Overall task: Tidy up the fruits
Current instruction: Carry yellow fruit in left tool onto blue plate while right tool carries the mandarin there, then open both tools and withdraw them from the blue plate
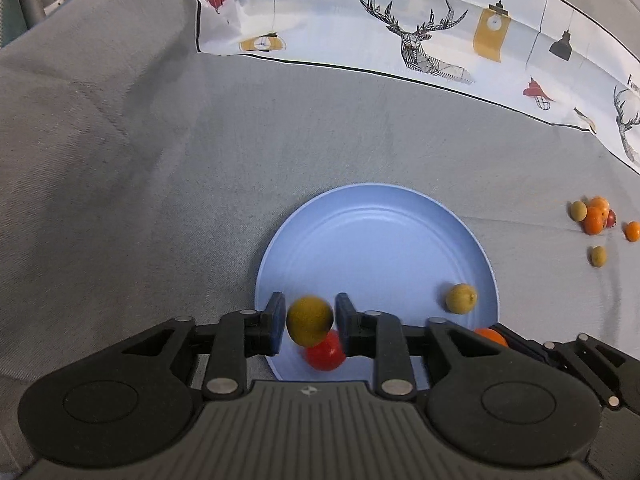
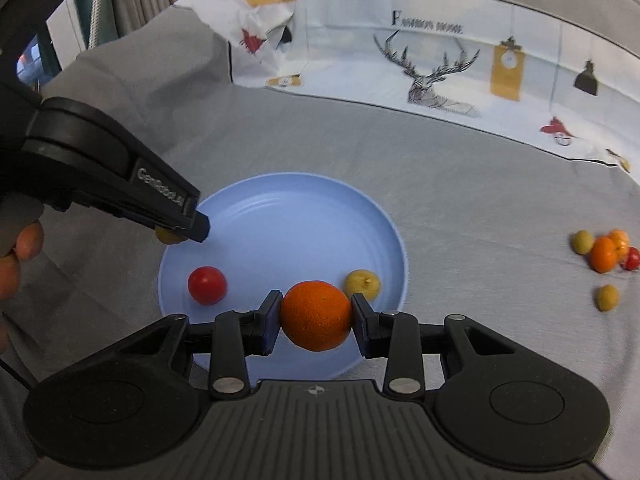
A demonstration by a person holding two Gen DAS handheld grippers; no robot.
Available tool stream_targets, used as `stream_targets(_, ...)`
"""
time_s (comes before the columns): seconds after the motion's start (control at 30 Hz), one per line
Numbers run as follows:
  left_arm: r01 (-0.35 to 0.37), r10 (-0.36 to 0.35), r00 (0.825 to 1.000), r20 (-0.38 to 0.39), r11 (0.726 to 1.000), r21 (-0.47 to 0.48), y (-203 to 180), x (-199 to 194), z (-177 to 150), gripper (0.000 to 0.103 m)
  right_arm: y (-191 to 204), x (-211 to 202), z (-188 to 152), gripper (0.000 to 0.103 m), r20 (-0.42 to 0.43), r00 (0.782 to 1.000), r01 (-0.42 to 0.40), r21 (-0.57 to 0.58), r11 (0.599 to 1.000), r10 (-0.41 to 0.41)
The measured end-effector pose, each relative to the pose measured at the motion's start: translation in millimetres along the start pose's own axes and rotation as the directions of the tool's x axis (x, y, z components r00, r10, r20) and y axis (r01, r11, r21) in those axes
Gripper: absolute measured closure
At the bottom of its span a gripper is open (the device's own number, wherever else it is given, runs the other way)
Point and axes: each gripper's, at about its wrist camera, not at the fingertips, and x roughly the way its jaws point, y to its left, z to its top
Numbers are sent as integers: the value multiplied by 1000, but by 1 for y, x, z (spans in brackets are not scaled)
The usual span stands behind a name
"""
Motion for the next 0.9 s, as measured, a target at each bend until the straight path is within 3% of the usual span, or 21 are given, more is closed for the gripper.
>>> stream_targets(0.03, 4, -4, 1000, 7, 1000, 1, 1, -1, 1, 37, 1, 2, 1, 63, -1, 1000, -2, -10, 1000, 2)
stream_targets(0.07, -1, 1, 1000, 28, 1000, -6, 3, -4, 1, 7, 2, 5, 2, 63, -1, 1000, -6, -21, 1000, 6)
stream_targets(0.1, -9, 10, 999, 52, 1000, -16, 4, -9, 1, 0, 3, 5, 4, 61, 4, 1000, -11, -24, 1000, 11)
stream_targets(0.17, -9, 11, 995, 102, 1000, -14, 6, -24, -3, 0, 2, 1, 8, 37, 20, 1000, -21, -25, 999, 21)
stream_targets(0.27, -19, 17, 993, 121, 1000, 16, 5, -46, -14, 0, 3, -19, 9, 22, 53, 999, 9, -33, 999, -8)
stream_targets(0.57, -48, 47, 990, 135, 999, 8, 8, -117, -93, 0, 21, -104, -33, 9, 19, 1000, 3, -12, 1000, -3)
stream_targets(0.9, -61, 65, 975, 211, 998, -25, 11, -170, -147, 0, 44, -171, -64, 3, 133, 990, 52, -51, 997, -45)
